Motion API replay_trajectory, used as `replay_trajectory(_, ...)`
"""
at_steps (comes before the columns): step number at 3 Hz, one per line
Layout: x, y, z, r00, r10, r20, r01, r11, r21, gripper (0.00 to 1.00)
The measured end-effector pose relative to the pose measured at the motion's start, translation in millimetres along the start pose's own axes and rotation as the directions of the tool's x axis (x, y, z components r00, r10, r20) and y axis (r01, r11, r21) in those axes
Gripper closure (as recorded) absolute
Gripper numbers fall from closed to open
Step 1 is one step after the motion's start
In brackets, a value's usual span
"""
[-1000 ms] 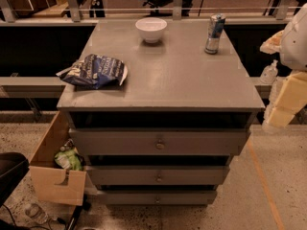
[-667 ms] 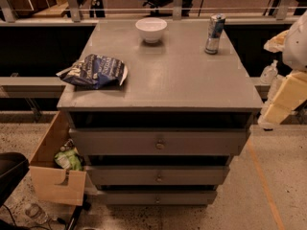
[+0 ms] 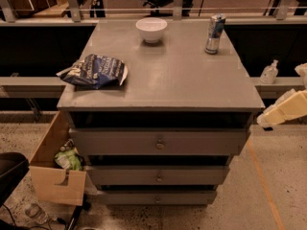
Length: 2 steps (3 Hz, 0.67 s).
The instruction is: Move redbull can near blue chip bag
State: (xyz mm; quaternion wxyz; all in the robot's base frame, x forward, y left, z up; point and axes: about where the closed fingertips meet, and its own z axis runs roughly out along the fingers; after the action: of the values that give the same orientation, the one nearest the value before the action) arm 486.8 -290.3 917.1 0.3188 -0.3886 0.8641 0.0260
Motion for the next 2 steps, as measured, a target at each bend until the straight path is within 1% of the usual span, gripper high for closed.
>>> replay_trajectory(1,11,-41,12,0.984,0.133,0.119,-0.143,0.9862,0.083,0.0)
replay_trajectory(2,2,-91,18,0.944,0.191,0.268,-0.242,0.955,0.172,0.0)
